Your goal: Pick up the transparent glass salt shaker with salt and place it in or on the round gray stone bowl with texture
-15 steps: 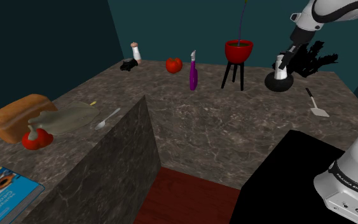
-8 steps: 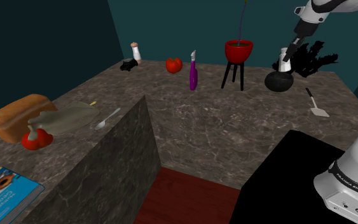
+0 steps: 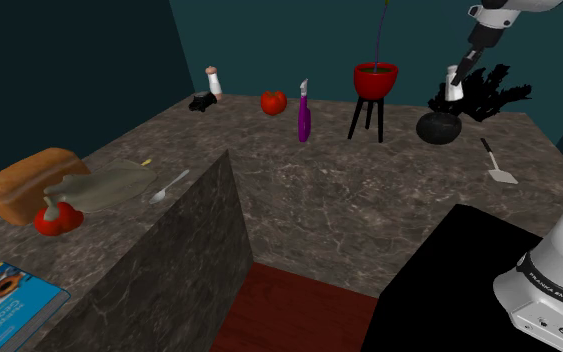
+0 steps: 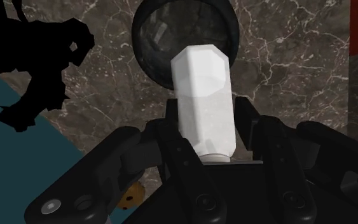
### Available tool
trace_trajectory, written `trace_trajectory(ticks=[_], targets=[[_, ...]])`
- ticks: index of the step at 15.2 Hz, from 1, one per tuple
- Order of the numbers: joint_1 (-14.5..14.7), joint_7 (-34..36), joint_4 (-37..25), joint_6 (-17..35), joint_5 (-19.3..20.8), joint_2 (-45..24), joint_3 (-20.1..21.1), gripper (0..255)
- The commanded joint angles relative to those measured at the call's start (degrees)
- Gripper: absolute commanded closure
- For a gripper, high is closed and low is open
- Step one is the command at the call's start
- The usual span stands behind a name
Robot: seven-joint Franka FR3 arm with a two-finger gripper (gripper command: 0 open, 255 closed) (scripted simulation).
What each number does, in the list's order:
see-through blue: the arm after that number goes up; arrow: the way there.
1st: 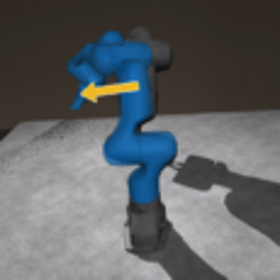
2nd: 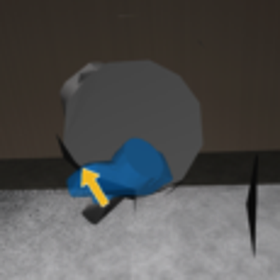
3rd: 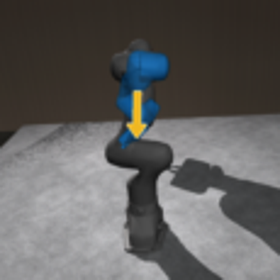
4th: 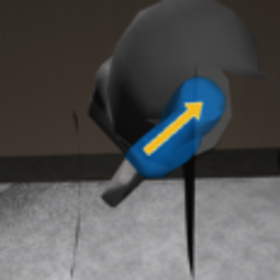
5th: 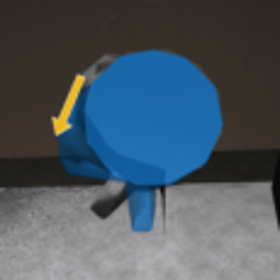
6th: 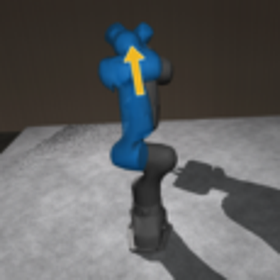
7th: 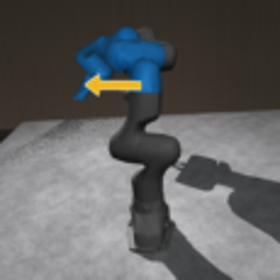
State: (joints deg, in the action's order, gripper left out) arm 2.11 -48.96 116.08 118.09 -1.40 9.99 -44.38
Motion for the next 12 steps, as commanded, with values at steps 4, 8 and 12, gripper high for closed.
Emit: trace_trajectory(ticks=[4,8,12], targets=[[0.1,-3.1,-0.1,2.1,-2.8,-3.2,-1.7,255],[0.2,-4.1,2.2,5.0,-3.8,-4.2,-2.1,255],[0.2,-5.3,4.3,7.9,-5.1,-5.5,-2.5,255]])
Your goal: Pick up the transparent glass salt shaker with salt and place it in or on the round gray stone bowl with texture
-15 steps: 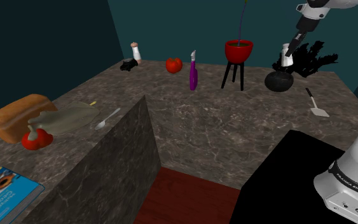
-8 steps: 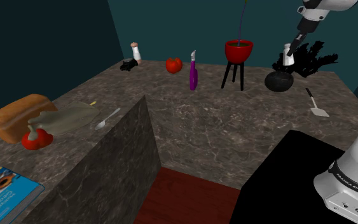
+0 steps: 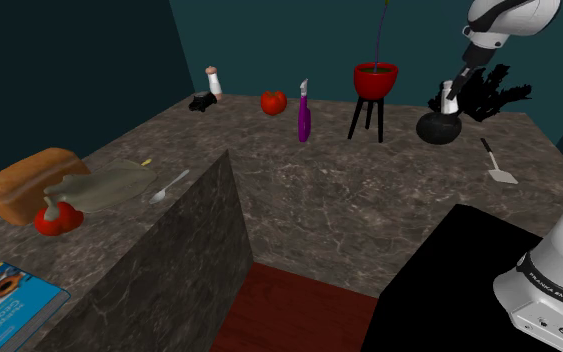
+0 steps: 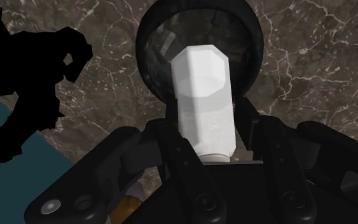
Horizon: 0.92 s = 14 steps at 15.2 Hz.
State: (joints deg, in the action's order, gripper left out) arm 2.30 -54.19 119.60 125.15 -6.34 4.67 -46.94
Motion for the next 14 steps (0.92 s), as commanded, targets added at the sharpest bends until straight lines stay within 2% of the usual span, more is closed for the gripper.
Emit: trace_trajectory(ticks=[1,4,11,12,14], targets=[[0.1,-0.5,1.3,1.6,-0.6,-0.5,-0.1,255],[0.1,-1.6,2.6,3.7,-1.9,-1.7,-0.4,255],[0.1,-1.6,2.6,3.7,-1.9,-1.7,-0.4,255],[0.1,-1.6,2.6,3.7,-1.9,-1.7,-0.4,0],[0.1,-1.6,2.6,3.7,-1.9,-1.7,-0.4,0]])
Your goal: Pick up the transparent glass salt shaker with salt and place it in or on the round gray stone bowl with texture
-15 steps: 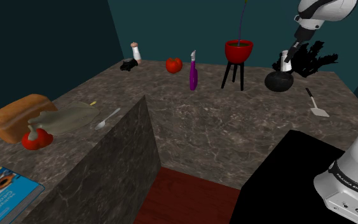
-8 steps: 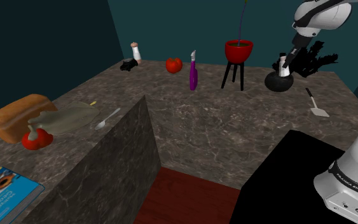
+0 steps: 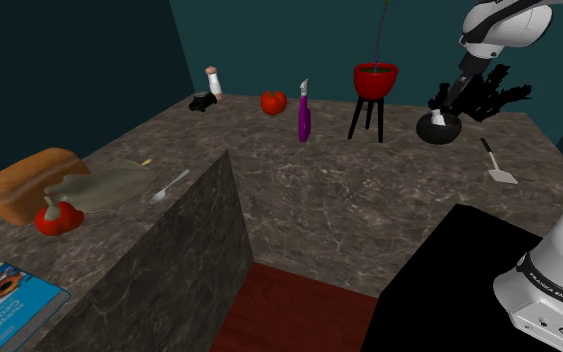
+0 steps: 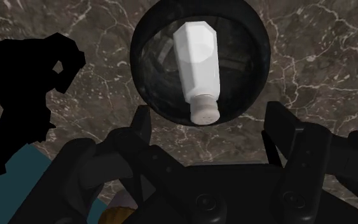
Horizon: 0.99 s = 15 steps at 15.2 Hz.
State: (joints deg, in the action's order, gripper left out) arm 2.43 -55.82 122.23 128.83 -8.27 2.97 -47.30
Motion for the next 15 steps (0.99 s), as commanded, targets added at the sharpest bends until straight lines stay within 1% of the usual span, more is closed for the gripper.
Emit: trace_trajectory(ticks=[1,3,5,7,15], targets=[[0.0,0.0,0.0,0.0,0.0,0.0,0.0,0],[0.0,0.0,0.0,0.0,0.0,0.0,0.0,0],[-0.3,2.1,-1.6,-3.4,3.0,2.9,0.4,0],[-0.6,3.5,-3.3,-6.5,5.0,5.1,1.0,0],[-0.6,3.5,-3.2,-6.5,5.0,5.1,1.0,0]])
